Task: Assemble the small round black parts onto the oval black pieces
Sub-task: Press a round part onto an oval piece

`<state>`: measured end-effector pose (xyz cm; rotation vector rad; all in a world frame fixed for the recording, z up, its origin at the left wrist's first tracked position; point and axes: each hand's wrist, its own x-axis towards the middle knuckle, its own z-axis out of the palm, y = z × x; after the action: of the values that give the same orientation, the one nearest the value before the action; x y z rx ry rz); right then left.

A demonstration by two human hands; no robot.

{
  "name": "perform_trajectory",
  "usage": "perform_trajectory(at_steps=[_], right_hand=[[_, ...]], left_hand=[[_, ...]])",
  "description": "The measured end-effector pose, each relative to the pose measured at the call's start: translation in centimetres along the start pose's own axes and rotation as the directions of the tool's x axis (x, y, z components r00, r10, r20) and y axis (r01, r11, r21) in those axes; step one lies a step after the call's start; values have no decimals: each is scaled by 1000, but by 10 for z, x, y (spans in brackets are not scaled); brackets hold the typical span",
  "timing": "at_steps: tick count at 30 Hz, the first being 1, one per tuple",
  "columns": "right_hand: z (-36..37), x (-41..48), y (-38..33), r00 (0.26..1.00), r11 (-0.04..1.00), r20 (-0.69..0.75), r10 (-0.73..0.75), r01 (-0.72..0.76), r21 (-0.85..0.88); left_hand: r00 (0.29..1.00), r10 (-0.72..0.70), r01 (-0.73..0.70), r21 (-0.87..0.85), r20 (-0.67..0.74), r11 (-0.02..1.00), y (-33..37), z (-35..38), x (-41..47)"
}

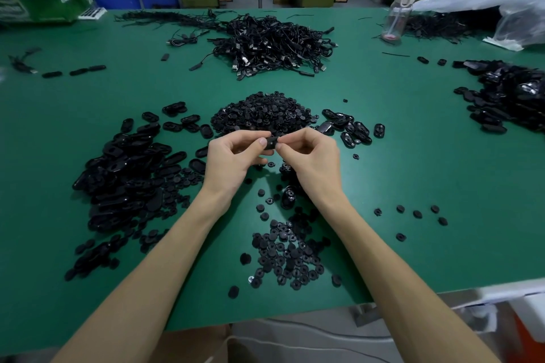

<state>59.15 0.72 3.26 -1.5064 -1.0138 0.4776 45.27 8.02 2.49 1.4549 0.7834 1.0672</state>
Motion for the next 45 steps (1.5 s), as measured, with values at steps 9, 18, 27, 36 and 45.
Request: perform_trajectory(at_steps=[9,18,27,36,45], right_hand=[[1,-2,-3,1000,999,14,-23,23,-46],[-3,-3,-5,993,986,-8,-117,115,-119],[-5,0,-3,989,959,95,116,-136,248],[-6,2,-1,983,925,144,111,-155,347],[-6,2,0,984,927,153,89,-138,348]], left_hand=[[998,61,-62,60,22,996,1,2,-2],[998,38,-38,0,55,999,1,2,-2],[996,41,-40,-2,74,999,0,1,-2],[996,65,-66,27,53,997,1,1,-2],[998,57,-58,32,39,998,-1,-1,0]])
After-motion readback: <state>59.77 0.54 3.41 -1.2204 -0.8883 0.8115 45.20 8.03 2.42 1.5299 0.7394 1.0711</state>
